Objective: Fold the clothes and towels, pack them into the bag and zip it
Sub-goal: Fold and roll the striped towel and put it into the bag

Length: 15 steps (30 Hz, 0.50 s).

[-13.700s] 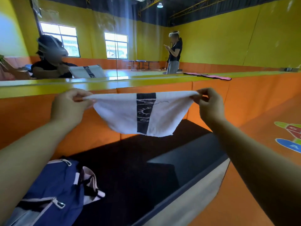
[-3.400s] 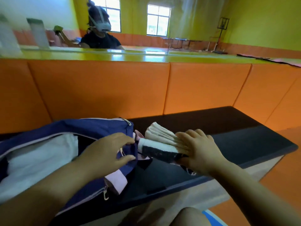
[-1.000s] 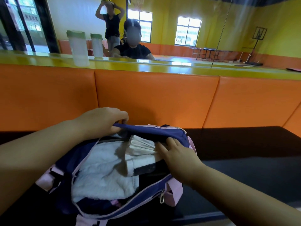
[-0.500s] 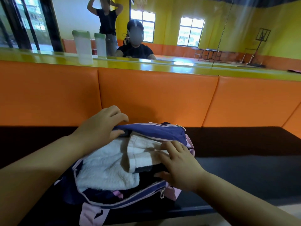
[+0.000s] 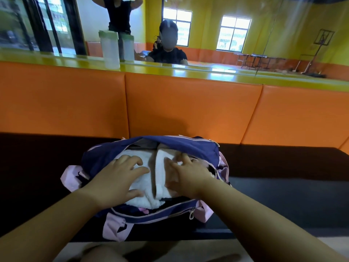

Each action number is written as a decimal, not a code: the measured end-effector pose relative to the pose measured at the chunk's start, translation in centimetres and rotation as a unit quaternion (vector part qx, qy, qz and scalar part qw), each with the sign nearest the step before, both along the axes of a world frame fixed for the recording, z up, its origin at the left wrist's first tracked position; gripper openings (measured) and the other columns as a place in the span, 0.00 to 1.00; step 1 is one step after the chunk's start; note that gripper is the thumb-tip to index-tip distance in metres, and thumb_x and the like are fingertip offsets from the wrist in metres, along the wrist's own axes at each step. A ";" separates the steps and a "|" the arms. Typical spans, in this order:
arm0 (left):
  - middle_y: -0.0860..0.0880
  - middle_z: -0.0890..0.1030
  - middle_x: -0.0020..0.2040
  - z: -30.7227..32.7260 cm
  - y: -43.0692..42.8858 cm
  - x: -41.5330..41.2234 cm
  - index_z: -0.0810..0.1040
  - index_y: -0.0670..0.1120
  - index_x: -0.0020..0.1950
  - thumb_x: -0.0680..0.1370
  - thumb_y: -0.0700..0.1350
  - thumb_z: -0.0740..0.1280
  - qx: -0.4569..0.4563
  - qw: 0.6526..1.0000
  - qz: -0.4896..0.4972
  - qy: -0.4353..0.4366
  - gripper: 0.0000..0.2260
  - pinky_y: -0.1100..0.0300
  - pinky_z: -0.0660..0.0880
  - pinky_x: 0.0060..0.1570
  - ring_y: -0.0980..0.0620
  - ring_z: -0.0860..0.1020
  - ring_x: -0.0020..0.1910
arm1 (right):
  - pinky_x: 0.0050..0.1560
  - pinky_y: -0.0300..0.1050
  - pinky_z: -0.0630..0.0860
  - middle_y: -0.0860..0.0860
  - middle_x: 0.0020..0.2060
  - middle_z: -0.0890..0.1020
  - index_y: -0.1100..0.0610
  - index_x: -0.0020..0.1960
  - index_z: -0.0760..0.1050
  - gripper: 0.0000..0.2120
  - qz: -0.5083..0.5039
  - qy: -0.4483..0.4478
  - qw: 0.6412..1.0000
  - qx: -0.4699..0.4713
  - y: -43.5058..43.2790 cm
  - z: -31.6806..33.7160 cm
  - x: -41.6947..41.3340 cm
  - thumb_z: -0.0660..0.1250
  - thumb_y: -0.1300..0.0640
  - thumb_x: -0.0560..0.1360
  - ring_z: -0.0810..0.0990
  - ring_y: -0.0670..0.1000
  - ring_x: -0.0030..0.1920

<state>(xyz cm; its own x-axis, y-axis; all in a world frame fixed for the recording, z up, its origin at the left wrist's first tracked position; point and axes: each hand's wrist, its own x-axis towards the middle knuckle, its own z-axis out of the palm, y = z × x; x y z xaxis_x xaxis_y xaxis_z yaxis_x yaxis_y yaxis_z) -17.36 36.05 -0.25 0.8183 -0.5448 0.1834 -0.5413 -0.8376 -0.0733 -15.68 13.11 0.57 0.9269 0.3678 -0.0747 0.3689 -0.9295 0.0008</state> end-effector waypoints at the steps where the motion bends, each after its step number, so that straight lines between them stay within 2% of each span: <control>1: 0.51 0.78 0.55 -0.1 0.1 0.0 0.75 0.57 0.59 0.65 0.65 0.62 0.011 1.000 0.010 0.012 0.25 0.55 0.77 0.45 0.49 0.78 0.50 | 0.64 0.60 0.65 0.57 0.75 0.54 0.42 0.76 0.46 0.39 0.001 0.012 1.000 -0.009 -0.1 -0.2 0.1 0.63 0.37 0.73 0.63 0.66 0.68; 4: 0.50 0.72 0.65 -0.1 0.0 0.2 0.71 0.58 0.66 0.66 0.66 0.61 0.009 0.998 0.022 0.063 0.29 0.52 0.70 0.60 0.47 0.71 0.63 | 0.66 0.64 0.61 0.60 0.75 0.49 0.40 0.75 0.42 0.42 0.009 0.032 0.999 -0.027 -0.4 -0.8 0.4 0.64 0.39 0.71 0.56 0.70 0.70; 7: 0.51 0.65 0.71 -0.2 -0.3 0.3 0.66 0.60 0.70 0.67 0.68 0.58 0.016 0.997 0.025 0.073 0.32 0.52 0.62 0.66 0.48 0.63 0.69 | 0.68 0.71 0.52 0.60 0.76 0.42 0.41 0.74 0.37 0.41 0.027 0.091 0.995 -0.015 -0.7 -1.4 0.6 0.62 0.42 0.73 0.42 0.71 0.73; 10: 0.53 0.59 0.75 -0.3 -0.6 0.3 0.61 0.62 0.72 0.69 0.68 0.57 0.038 0.994 0.040 0.098 0.32 0.54 0.58 0.69 0.50 0.58 0.72 | 0.72 0.65 0.48 0.60 0.76 0.41 0.44 0.75 0.36 0.41 0.055 0.108 0.993 -0.001 -2.1 -2.3 0.8 0.61 0.43 0.75 0.35 0.64 0.74; 13: 0.54 0.56 0.76 -0.7 -0.7 0.3 0.58 0.63 0.73 0.73 0.66 0.59 0.050 0.987 0.067 0.139 0.29 0.55 0.63 0.67 0.52 0.58 0.73 | 0.73 0.62 0.51 0.56 0.77 0.42 0.48 0.76 0.37 0.40 0.043 0.115 0.992 0.006 -2.5 -2.3 0.4 0.61 0.46 0.77 0.38 0.62 0.75; 15: 0.55 0.54 0.77 -1.1 -0.8 0.1 0.55 0.64 0.73 0.74 0.65 0.58 0.048 0.982 0.080 0.167 0.28 0.56 0.65 0.64 0.51 0.60 0.73 | 0.72 0.65 0.51 0.56 0.76 0.39 0.48 0.76 0.34 0.41 0.043 0.121 0.991 -0.035 -1.9 -2.1 0.1 0.61 0.46 0.78 0.39 0.64 0.75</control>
